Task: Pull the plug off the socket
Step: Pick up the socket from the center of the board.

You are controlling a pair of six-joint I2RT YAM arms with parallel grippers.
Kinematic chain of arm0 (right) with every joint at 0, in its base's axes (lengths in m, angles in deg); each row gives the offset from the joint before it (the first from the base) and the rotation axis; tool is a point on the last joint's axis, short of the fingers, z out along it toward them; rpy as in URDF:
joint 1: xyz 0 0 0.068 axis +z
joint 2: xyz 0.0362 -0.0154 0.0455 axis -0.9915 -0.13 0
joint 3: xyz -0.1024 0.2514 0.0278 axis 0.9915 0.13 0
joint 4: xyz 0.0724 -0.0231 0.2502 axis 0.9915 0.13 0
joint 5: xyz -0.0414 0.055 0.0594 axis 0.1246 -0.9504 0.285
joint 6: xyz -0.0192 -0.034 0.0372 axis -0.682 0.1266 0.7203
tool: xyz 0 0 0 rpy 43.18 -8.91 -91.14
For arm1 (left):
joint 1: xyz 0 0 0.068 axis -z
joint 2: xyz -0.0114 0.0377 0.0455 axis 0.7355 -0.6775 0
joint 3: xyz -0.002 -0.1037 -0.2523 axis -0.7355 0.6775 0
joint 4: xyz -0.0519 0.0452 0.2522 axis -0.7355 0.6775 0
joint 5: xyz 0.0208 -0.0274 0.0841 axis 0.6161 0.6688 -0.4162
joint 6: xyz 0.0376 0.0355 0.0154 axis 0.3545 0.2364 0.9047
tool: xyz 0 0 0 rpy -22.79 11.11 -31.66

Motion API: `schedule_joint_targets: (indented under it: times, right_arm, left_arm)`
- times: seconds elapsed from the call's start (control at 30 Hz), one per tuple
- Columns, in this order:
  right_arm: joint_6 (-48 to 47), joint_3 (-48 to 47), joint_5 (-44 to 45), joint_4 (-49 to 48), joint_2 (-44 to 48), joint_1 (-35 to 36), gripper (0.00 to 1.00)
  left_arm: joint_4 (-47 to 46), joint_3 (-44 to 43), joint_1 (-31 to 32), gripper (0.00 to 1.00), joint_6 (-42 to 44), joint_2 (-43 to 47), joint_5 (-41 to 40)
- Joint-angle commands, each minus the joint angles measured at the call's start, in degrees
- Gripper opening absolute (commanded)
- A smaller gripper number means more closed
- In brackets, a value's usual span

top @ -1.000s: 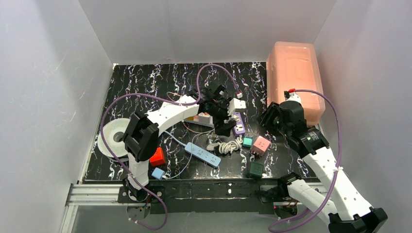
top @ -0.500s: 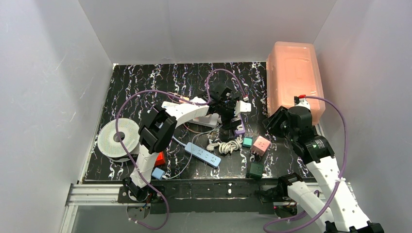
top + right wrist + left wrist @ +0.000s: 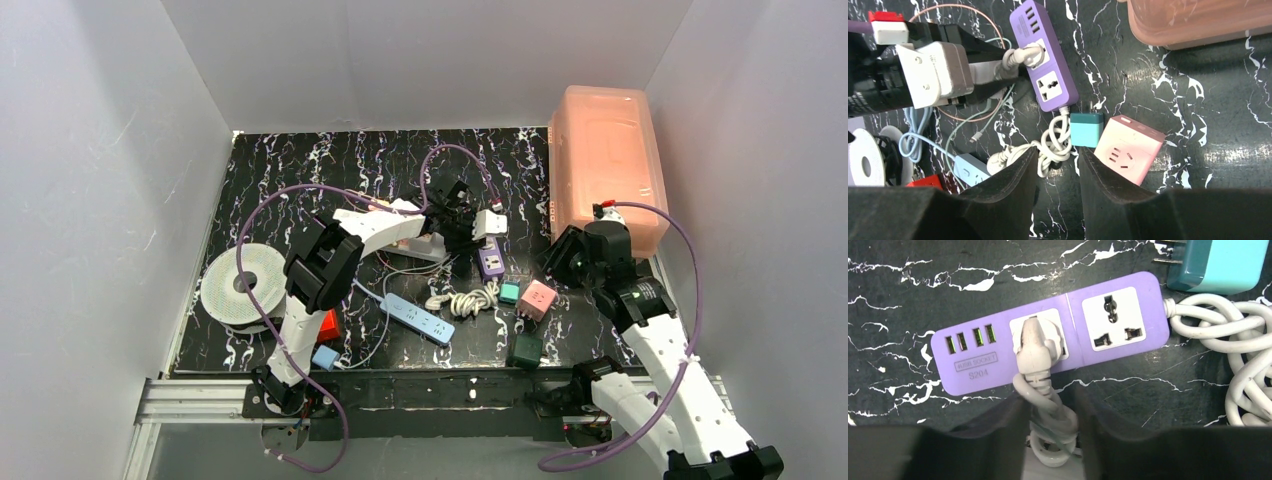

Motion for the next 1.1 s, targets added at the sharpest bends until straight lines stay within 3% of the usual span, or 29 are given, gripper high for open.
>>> schedule_joint_targets:
  times: [0.0,0.07,0.27,0.6,1.07]
  right_arm:
    - [-1.01,1.12,-1.7,-3.69,-0.69,-0.47,0.43]
    - [-1.45,1.56,-2.05,-4.11,-1.5,-0.47,0.45]
    - [-1.73,3.62,-3.92,-7.54,-3.35,-0.62,0.5]
    - [-1.68,4.99,-13.47,-19.13,-13.79,-1.26,0.71]
    - [0.51,7.74,-28.67,-42.11,-28.2,-1.17,0.77]
  left_arm:
    - [5.65,-2.62,-0.35,0.23,1.8,-0.36,-0.96]
    - [5.97,-3.77,-0.34,0.13,1.52,-1.11,-1.26]
    - [5.13,-4.32,-0.14,0.0,0.76,-1.44,-3.33]
    - [2.12,2.72,-2.17,0.0,-5.86,9.86,-5.27]
    - [2.38,8.86,-4.94,0.0,-14.38,21.33,-0.84]
